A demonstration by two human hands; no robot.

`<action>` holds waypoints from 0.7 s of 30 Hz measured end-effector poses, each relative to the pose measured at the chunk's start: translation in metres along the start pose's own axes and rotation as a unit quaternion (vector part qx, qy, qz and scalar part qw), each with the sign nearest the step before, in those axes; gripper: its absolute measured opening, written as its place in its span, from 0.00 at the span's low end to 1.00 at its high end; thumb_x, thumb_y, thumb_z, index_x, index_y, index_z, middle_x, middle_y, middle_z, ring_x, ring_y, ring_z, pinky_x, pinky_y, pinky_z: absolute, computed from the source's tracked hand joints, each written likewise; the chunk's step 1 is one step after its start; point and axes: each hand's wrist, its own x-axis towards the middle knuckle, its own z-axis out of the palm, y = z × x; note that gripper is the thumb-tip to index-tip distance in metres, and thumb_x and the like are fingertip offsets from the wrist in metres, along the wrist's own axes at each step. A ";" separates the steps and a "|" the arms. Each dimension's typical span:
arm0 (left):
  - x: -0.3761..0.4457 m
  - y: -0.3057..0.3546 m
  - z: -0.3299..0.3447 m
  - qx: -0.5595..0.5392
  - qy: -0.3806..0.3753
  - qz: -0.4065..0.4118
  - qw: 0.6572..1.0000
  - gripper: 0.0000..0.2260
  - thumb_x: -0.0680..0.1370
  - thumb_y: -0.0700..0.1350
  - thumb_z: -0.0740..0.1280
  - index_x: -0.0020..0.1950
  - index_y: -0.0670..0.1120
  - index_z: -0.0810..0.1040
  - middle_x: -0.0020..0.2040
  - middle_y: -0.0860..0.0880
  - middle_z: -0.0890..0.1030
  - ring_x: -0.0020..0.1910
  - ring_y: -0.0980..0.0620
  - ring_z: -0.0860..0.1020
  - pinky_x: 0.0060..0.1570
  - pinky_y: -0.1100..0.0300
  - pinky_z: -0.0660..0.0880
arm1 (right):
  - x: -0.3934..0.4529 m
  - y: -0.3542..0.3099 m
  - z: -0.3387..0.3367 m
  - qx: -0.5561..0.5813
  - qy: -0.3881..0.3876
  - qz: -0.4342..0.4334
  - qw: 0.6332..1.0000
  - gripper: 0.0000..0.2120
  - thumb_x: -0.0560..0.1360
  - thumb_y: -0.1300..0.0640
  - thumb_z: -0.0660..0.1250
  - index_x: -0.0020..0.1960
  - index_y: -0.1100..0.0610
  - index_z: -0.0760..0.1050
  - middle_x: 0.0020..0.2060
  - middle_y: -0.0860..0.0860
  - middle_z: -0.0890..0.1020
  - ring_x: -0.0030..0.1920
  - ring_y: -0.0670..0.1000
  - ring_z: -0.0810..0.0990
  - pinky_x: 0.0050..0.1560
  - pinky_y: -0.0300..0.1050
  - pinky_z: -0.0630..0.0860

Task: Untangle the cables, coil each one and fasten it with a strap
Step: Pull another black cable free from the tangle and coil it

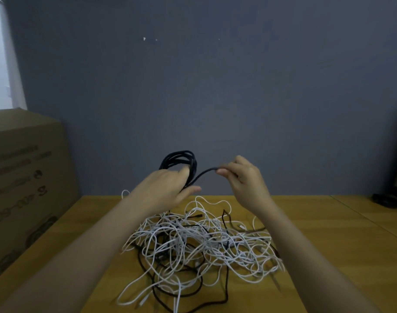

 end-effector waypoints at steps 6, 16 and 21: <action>0.026 -0.018 -0.009 0.108 0.084 -0.045 0.990 0.22 0.79 0.61 0.54 0.49 0.41 0.70 0.26 0.53 0.64 0.25 0.50 0.67 0.23 0.61 0.58 | 0.006 -0.014 0.006 -0.003 -0.002 0.086 0.996 0.09 0.78 0.52 0.65 0.48 0.55 0.82 0.29 0.48 0.79 0.29 0.48 0.75 0.32 0.46 0.71; 0.068 -0.034 -0.018 0.035 0.111 -0.056 0.992 0.21 0.78 0.61 0.58 0.47 0.42 0.68 0.28 0.51 0.71 0.26 0.51 0.70 0.24 0.62 0.57 | 0.035 -0.002 -0.018 0.512 -0.274 0.317 0.750 0.10 0.76 0.50 0.62 0.47 0.56 0.75 0.22 0.46 0.67 0.20 0.43 0.57 0.21 0.35 0.54; 0.076 -0.027 -0.016 -0.043 0.101 -0.101 0.989 0.18 0.80 0.60 0.55 0.37 0.50 0.58 0.28 0.50 0.68 0.23 0.52 0.67 0.24 0.59 0.61 | 0.027 0.022 -0.027 0.215 -0.087 0.224 0.947 0.04 0.77 0.58 0.67 0.48 0.58 0.78 0.31 0.50 0.80 0.28 0.48 0.75 0.30 0.42 0.73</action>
